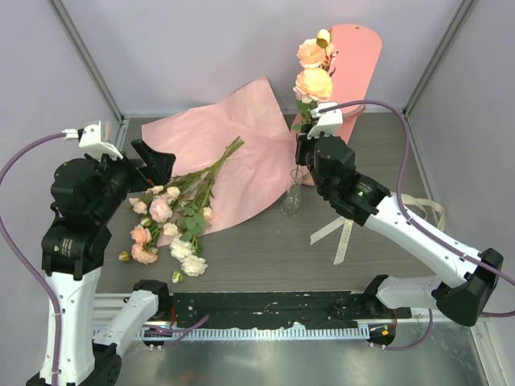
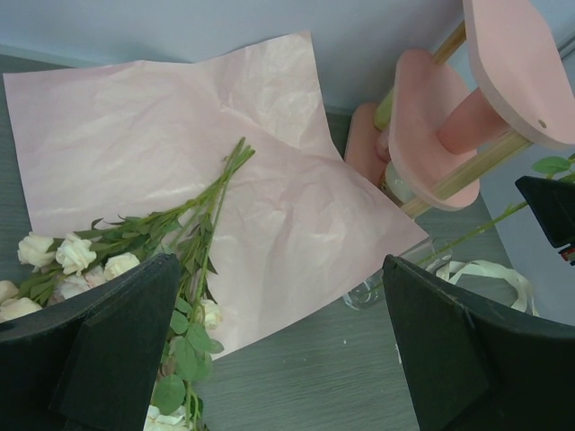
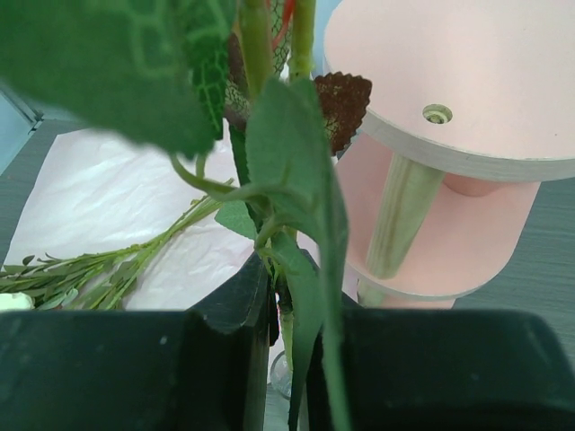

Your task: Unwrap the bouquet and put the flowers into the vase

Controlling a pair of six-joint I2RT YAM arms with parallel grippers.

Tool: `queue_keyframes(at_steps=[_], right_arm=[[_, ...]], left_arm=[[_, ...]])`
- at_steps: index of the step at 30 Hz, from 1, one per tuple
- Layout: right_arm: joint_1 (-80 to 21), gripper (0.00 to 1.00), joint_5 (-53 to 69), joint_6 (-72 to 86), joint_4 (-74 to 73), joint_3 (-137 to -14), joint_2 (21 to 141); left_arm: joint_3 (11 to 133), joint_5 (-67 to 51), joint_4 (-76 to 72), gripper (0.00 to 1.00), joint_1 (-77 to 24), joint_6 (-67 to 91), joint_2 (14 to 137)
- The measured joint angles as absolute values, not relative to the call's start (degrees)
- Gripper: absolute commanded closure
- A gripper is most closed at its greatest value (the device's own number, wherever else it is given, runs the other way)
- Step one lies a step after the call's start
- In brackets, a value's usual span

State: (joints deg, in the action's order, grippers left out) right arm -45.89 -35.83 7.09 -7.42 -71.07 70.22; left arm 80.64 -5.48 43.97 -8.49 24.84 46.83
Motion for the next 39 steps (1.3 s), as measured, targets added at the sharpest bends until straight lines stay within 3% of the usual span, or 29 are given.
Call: queue_keyframes(at_steps=[9,20,33,39], right_arm=[[-45.01,0.99,-35.64,7.77,-4.67,-69.54,69.97],[-44.51,0.9,-35.64,7.46,-3.9,-70.24,71.37],[-44.51,0.88,-35.83,4.75,-3.44,-72.71,74.67],[-44.51,0.77,-35.88,4.4,-3.27,-72.77,74.85]], left_arm=[[80.4,-5.65,43.99,0.0,-8.49,24.84,46.83],[80.2,-5.67,43.97,0.0,-8.49,24.8,46.81],[79.55,-5.67,43.99,0.0,-8.49,24.77,46.57],[79.55,-5.65,43.99,0.0,-8.49,24.69,46.33]])
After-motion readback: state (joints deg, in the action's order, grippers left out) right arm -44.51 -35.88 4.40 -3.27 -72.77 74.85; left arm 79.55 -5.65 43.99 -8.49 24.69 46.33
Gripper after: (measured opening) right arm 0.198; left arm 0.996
